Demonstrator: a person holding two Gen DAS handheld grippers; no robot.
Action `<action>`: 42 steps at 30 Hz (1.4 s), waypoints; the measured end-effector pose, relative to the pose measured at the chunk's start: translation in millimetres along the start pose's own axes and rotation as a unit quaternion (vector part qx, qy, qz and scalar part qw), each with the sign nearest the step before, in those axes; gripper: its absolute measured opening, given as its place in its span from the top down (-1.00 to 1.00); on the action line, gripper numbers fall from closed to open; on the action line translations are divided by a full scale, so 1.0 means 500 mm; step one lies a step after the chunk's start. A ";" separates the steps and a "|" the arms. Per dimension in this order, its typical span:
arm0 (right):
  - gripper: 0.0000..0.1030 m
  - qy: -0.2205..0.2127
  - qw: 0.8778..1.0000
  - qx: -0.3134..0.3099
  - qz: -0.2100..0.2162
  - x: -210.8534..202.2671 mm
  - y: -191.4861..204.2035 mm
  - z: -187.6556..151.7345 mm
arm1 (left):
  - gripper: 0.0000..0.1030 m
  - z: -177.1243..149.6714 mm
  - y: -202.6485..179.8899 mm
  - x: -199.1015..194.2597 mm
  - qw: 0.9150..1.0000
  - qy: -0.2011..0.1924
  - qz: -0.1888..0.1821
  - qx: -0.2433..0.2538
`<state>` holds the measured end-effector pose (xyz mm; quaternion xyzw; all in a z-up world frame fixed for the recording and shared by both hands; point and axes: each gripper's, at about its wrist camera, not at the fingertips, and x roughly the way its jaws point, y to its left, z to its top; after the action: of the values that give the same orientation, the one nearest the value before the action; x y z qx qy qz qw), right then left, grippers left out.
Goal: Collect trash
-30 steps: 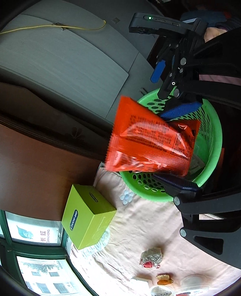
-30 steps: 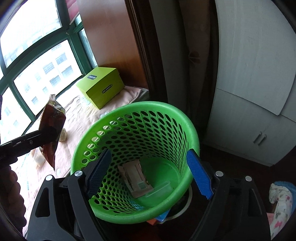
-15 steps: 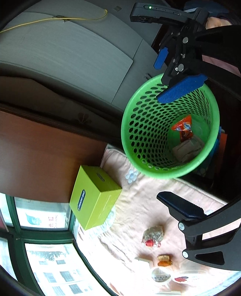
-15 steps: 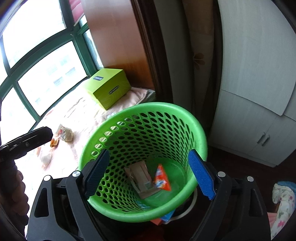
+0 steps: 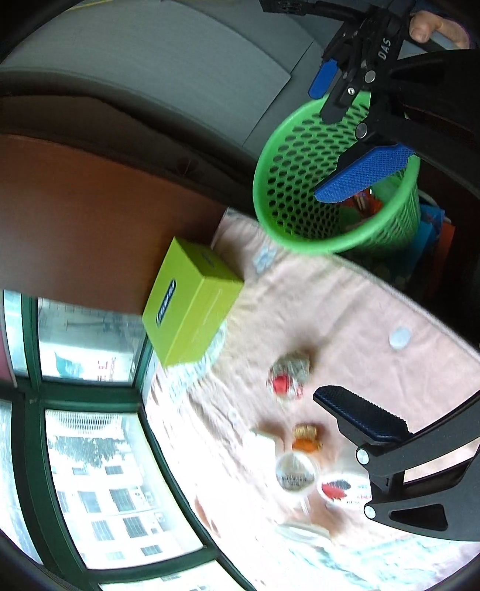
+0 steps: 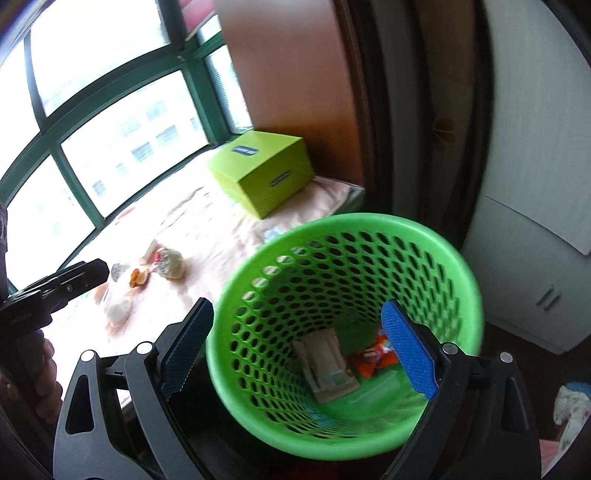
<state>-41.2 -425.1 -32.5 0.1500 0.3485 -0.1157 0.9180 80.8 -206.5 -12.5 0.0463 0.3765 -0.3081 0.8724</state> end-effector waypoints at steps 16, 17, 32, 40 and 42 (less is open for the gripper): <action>-0.81 0.012 0.997 -0.054 0.050 0.056 0.147 0.020 | -0.86 -0.058 0.255 -0.011 0.993 0.016 0.078 -0.087; -0.81 0.014 0.997 -0.057 0.051 0.062 0.155 0.019 | -0.86 -0.064 0.270 -0.006 0.993 0.020 0.077 -0.093; -0.81 0.042 0.993 -0.089 0.068 0.126 0.243 0.013 | -0.86 -0.101 0.378 0.078 0.987 0.061 0.070 -0.132; -0.81 0.054 0.992 -0.094 0.071 0.155 0.264 0.012 | -0.86 -0.102 0.404 0.116 0.985 0.079 0.070 -0.138; -0.81 0.057 0.991 -0.094 0.072 0.164 0.267 0.013 | -0.86 -0.103 0.410 0.124 0.984 0.083 0.067 -0.142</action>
<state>64.6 -312.4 -57.2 0.0940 0.3980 -0.0073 0.9125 198.4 -56.2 -122.6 -0.0272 0.4839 -0.1876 0.8543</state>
